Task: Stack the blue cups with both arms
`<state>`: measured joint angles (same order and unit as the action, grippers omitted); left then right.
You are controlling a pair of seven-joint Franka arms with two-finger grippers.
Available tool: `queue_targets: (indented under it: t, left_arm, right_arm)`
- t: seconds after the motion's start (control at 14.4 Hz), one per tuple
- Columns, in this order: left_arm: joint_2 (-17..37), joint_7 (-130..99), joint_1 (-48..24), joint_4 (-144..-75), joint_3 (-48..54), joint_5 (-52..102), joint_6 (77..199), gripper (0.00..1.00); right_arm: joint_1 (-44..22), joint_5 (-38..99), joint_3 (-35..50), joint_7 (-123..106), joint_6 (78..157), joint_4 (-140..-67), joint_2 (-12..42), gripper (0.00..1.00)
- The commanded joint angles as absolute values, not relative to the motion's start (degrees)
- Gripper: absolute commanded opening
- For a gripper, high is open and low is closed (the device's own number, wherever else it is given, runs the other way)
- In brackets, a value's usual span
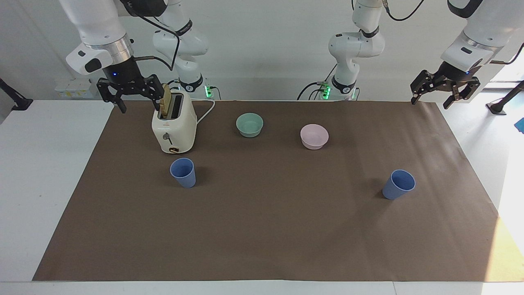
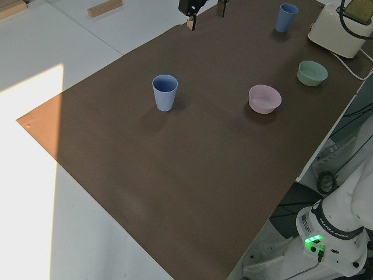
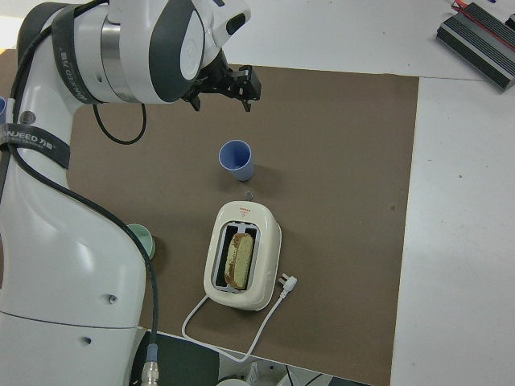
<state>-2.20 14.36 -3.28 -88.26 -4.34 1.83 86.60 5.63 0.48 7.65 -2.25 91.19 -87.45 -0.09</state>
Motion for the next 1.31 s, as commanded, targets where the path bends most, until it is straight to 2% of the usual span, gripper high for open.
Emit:
queue_targets:
  t: [0.0,0.55,0.97,1.25]
  left_arm:
    - [-2.1,14.2,-3.2,-87.3,-4.4,2.4,85.2,1.0]
    - [-2.1,15.4,-3.3,-87.5,-4.0,2.4,87.2,1.0]
    - [-1.1,16.4,-2.3,-94.6,-4.2,2.4,98.1,1.0]
    - [4.3,16.9,-0.7,-96.1,-4.3,2.4,108.5,1.0]
  right_arm:
    - [6.5,1.4,8.0,-3.4,91.6,-88.2,-0.6,1.0]
    - [6.5,1.4,8.0,-3.4,91.6,-88.2,-0.6,1.0]
    - [6.5,1.4,8.0,-3.4,91.6,-88.2,-0.6,1.0]
    - [6.5,1.4,8.0,-3.4,91.6,-88.2,-0.6,1.0]
